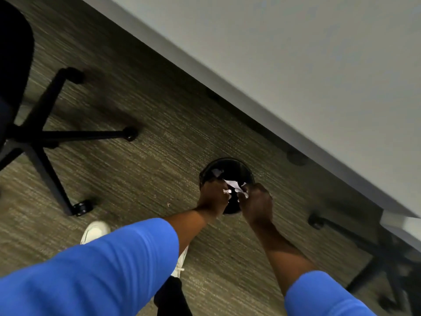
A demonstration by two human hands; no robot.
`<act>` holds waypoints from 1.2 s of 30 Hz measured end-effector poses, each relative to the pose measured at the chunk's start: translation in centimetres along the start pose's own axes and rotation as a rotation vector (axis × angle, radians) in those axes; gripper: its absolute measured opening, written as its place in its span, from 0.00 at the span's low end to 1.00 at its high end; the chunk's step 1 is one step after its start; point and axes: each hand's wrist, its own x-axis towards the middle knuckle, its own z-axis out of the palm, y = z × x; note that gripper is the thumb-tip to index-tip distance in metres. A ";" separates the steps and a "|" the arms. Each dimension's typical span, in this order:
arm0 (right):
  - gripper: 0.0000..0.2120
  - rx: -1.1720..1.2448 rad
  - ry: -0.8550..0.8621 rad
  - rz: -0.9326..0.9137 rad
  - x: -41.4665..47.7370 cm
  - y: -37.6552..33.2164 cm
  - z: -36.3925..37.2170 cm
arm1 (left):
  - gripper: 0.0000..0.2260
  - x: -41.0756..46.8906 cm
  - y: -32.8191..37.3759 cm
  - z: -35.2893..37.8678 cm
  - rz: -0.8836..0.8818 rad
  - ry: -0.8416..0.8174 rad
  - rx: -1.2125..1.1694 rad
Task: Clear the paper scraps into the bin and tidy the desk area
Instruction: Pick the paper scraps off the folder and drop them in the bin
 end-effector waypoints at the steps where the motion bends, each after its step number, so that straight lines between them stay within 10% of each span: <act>1: 0.09 0.024 -0.008 0.015 0.4 0.0 0.4 | 0.10 0.3 -0.2 0.3 -0.012 -0.016 -0.036; 13: 0.05 0.147 -0.020 0.127 2.1 -0.1 3.2 | 0.17 3.3 -3.8 1.0 -0.251 -0.230 -0.270; 24: 0.06 0.069 0.051 -0.079 -0.1 -5.4 2.1 | 0.15 -1.6 -3.0 -5.4 -0.067 -0.121 0.213; 36: 0.12 0.117 -0.216 -0.247 -3.4 -22.6 -0.3 | 0.08 -8.9 -7.6 -19.2 -0.378 0.188 0.012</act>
